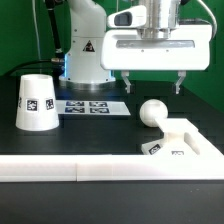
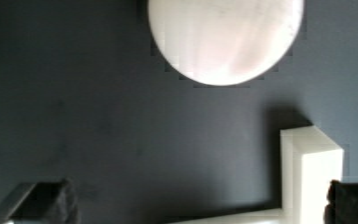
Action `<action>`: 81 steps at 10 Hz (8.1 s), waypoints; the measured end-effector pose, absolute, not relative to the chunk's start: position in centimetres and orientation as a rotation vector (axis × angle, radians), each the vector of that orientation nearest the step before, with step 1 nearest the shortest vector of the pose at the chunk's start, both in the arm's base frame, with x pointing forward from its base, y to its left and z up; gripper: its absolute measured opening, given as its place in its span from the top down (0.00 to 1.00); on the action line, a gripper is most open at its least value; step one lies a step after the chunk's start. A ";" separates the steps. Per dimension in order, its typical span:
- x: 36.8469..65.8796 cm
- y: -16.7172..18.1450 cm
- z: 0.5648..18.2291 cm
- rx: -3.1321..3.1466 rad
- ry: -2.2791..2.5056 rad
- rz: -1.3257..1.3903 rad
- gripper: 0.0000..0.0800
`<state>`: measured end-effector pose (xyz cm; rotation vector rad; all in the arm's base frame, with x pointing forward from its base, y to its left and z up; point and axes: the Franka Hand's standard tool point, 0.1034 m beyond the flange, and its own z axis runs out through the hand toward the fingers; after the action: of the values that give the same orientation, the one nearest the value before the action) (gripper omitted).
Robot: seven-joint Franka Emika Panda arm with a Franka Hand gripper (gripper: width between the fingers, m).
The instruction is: Assemble lamp
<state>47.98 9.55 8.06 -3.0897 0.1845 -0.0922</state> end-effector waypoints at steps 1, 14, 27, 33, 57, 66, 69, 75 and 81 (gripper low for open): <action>48.0 9.6 8.0 -3.084 0.230 -0.089 0.13; 45.7 8.8 6.8 -2.922 0.694 0.448 0.13; 44.9 10.4 4.9 -2.606 0.522 1.219 0.13; 43.5 11.3 2.8 -2.644 0.520 1.187 0.13; 53.3 7.2 12.2 -2.852 0.356 0.502 0.28; 55.1 6.5 13.2 -3.034 -0.056 -0.474 0.28; 54.8 6.4 13.1 -3.037 -0.064 -0.458 0.28; 56.7 7.2 16.1 -3.015 -0.065 -0.529 0.28; 58.2 8.7 16.7 -2.992 -0.104 -0.640 0.28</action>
Offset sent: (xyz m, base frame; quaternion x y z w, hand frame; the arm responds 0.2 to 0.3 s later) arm -0.0192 -0.0146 -0.0145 0.0008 -0.0247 0.2446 0.9693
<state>58.17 8.66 16.68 -2.9922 -0.1041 -0.6402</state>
